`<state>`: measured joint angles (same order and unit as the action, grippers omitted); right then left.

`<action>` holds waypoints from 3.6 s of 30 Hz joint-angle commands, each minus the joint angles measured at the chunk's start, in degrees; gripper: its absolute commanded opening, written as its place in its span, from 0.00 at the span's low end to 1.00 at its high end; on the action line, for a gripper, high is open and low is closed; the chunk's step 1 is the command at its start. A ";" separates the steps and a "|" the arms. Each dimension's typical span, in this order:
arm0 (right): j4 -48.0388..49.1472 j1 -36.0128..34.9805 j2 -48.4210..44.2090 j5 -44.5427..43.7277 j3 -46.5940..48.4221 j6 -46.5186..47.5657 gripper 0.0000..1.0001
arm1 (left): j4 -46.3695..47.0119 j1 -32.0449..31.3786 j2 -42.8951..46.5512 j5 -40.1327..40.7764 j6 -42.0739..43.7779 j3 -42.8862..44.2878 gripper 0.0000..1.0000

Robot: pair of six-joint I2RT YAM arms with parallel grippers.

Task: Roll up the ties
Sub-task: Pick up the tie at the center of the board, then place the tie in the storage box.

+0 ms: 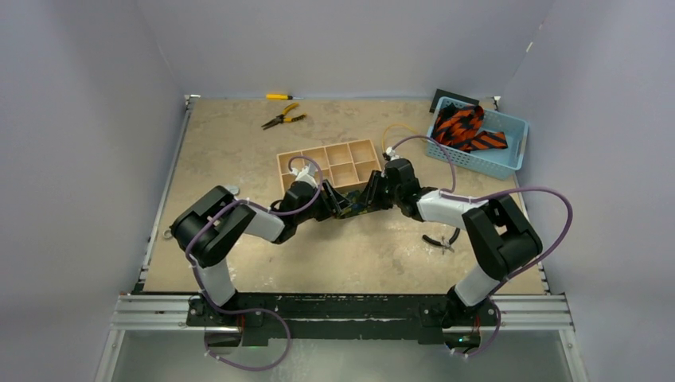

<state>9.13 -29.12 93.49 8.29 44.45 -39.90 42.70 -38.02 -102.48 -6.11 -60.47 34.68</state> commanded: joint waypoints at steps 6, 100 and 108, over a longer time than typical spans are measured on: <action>0.25 0.30 1.11 1.40 -1.03 -0.04 0.36 | 1.63 -0.27 -1.03 -1.85 1.89 2.46 0.32; 14.51 6.67 -9.27 -12.09 -4.14 -9.85 0.46 | -55.69 14.22 -9.41 -9.23 23.74 61.50 0.00; 14.52 6.71 -5.93 -12.25 -2.66 -9.55 0.46 | -65.74 15.26 -12.24 -4.79 29.49 64.93 0.00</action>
<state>21.91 -22.46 86.65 -3.49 39.62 -50.65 -19.25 -22.24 -114.13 -12.62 -34.74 96.16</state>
